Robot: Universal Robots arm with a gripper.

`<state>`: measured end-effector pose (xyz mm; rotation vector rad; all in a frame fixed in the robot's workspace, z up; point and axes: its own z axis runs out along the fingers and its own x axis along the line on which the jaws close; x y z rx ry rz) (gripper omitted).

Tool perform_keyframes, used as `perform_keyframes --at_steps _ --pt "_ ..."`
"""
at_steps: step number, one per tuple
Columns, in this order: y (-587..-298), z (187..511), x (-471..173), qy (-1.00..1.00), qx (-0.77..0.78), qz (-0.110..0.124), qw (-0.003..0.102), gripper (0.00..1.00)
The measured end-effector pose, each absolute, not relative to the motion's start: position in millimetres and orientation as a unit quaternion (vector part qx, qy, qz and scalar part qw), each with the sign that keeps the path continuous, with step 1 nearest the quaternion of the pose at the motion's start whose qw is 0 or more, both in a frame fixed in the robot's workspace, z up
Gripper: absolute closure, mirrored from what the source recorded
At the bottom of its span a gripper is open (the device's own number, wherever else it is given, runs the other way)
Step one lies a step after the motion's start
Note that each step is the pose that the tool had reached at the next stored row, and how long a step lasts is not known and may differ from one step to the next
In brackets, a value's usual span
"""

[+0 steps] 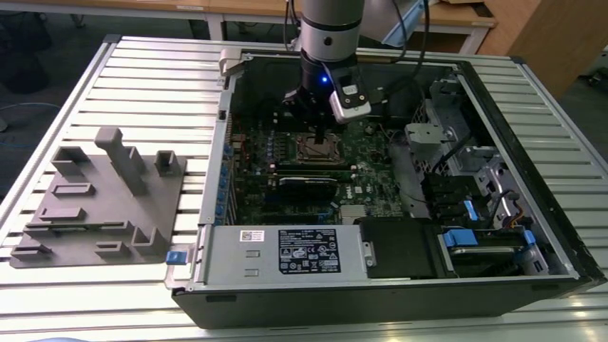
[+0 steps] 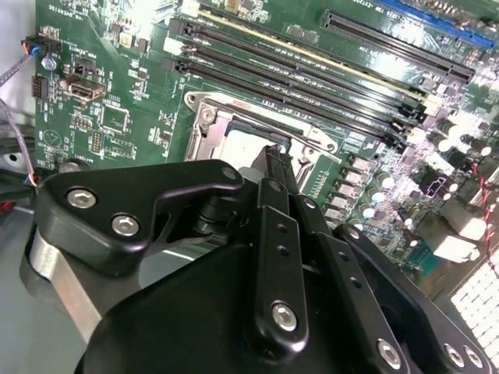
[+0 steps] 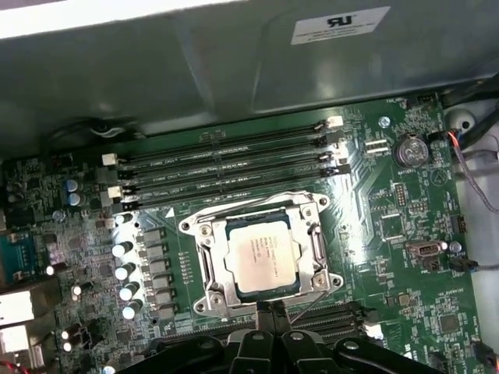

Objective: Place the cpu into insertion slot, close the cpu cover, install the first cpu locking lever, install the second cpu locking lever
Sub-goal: 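Install the second cpu locking lever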

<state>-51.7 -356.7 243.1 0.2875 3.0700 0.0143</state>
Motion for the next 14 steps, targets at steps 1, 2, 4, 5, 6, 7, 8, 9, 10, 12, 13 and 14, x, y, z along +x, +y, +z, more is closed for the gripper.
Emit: perform_keyframes --at_steps 1,2,4,5,6,7,8,9,10,12,13,14 --pt "-356.7 243.0 -51.8 0.996 0.089 0.005 0.029 0.89" --pt "-356.7 243.0 -51.7 0.996 0.083 0.005 0.029 0.89" --pt "-356.7 242.8 -51.8 0.997 0.071 0.005 0.029 0.89" --pt "-356.7 242.8 -51.8 0.997 0.065 0.005 0.029 0.89" --pt "-356.7 242.7 -51.8 0.998 0.059 0.006 0.029 0.89" --pt "-356.7 242.6 -51.8 0.998 0.053 0.006 0.029 0.89" --pt "-356.7 242.6 -51.7 0.998 0.048 0.006 0.029 0.89" --pt "-356.7 242.5 -51.8 0.999 0.042 0.006 0.029 0.89" --pt "-356.7 242.4 -51.8 0.999 0.036 0.006 0.029 0.89" --pt "-356.9 242.4 -51.7 0.999 0.031 0.006 0.029 0.89" --pt "-356.9 242.4 -51.8 0.999 0.030 0.006 0.029 0.89" --pt "-357.0 242.4 -51.8 0.999 0.030 0.006 0.029 0.89"
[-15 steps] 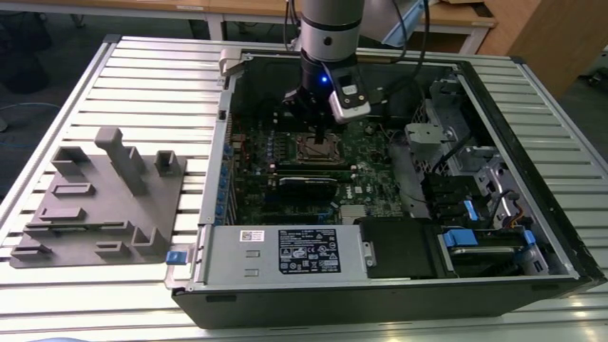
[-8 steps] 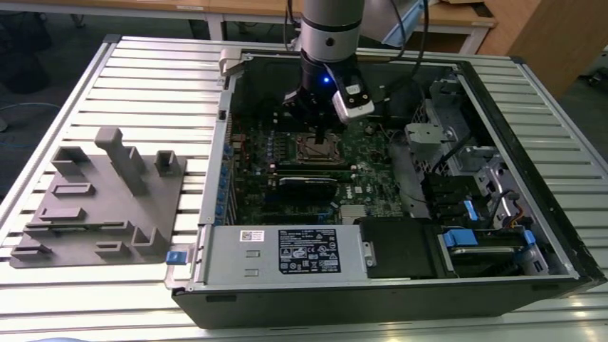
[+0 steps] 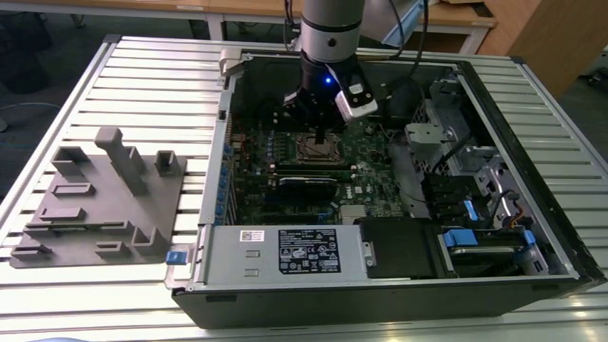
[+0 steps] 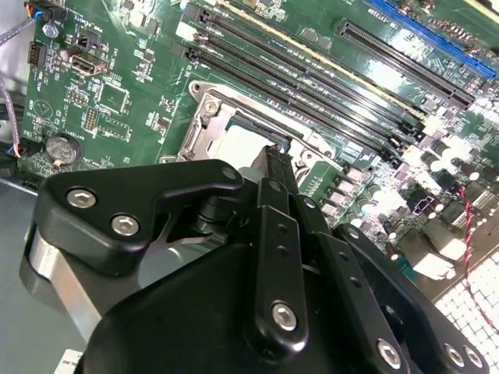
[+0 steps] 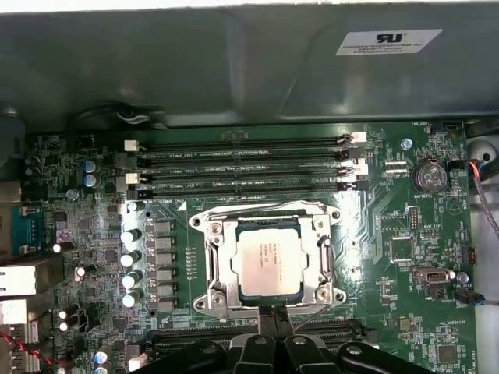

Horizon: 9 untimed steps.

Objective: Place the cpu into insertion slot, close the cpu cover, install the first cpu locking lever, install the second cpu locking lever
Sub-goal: 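Install the second cpu locking lever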

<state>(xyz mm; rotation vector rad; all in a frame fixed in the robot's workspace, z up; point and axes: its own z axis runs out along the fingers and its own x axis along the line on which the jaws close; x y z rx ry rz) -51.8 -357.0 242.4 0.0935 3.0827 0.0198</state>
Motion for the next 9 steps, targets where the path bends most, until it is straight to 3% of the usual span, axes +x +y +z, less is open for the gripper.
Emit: perform_keyframes --at_steps 9 --pt "-366.3 242.4 -51.7 0.999 0.030 0.006 0.029 0.89"
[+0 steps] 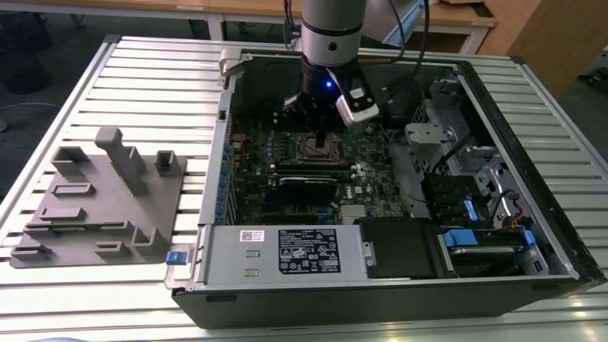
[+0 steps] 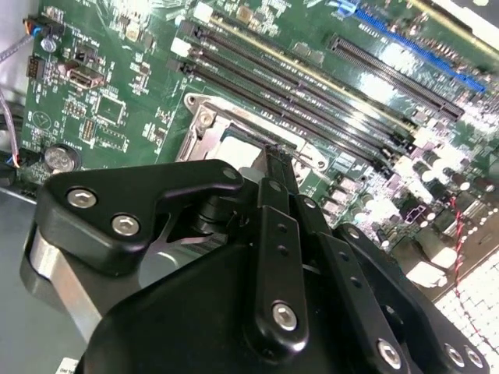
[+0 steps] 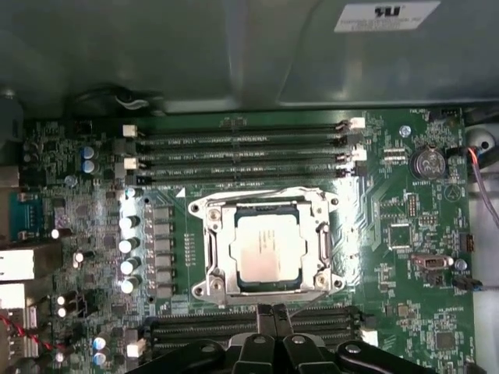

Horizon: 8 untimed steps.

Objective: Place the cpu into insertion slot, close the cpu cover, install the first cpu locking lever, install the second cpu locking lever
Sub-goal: 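Install the second cpu locking lever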

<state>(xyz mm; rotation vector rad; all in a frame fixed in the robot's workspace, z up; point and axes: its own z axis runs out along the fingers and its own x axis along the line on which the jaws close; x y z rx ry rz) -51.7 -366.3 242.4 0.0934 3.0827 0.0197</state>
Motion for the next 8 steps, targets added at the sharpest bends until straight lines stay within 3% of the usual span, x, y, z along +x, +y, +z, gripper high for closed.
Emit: perform_keyframes --at_steps 8 --pt "-371.2 242.3 -51.8 0.999 0.030 0.006 0.029 0.89"
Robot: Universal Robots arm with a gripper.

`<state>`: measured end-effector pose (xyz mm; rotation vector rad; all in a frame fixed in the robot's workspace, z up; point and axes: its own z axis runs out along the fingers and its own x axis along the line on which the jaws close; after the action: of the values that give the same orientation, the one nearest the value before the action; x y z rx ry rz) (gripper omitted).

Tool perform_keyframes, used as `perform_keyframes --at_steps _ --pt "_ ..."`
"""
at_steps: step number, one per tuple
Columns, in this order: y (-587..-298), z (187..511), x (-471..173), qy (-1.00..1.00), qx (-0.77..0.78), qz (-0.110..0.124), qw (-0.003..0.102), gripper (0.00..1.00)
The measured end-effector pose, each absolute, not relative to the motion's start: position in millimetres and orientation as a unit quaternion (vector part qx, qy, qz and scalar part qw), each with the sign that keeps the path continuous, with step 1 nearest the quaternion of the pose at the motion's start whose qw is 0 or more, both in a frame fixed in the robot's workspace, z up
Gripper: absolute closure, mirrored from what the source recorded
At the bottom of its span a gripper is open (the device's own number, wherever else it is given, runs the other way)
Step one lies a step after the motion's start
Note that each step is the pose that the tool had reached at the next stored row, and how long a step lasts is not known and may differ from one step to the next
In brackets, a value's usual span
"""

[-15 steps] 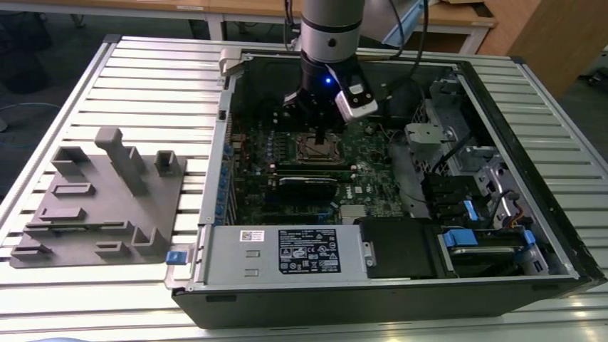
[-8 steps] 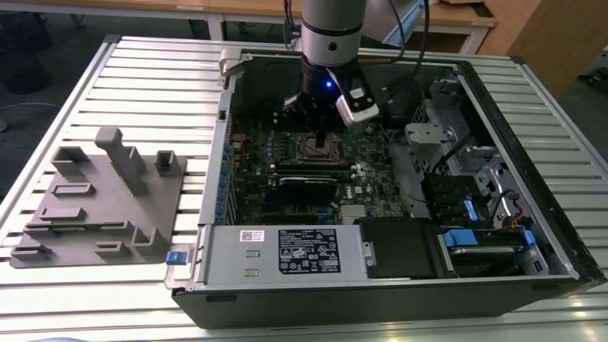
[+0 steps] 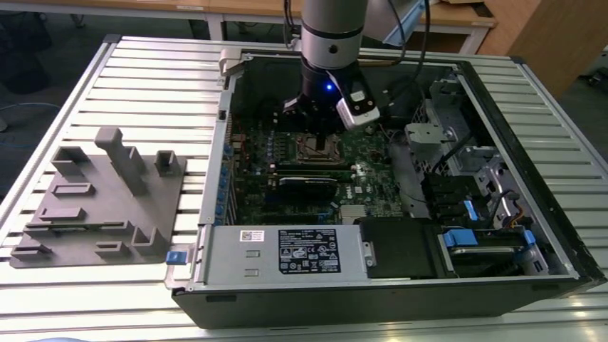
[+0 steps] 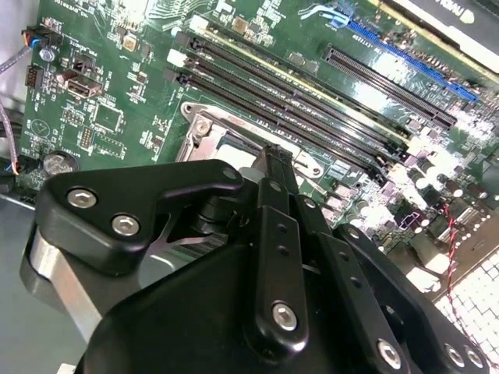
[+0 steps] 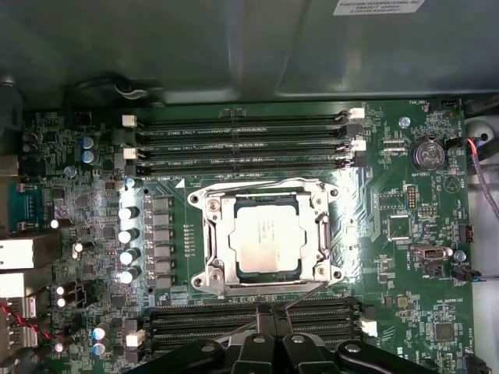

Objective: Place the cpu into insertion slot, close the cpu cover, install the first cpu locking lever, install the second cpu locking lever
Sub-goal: 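Install the second cpu locking lever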

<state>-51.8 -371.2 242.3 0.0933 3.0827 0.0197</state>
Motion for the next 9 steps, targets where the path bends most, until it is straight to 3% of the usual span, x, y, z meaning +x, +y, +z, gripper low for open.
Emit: perform_keyframes --at_steps 9 --pt "-373.1 242.0 -61.4 0.999 0.029 0.007 0.033 0.89"
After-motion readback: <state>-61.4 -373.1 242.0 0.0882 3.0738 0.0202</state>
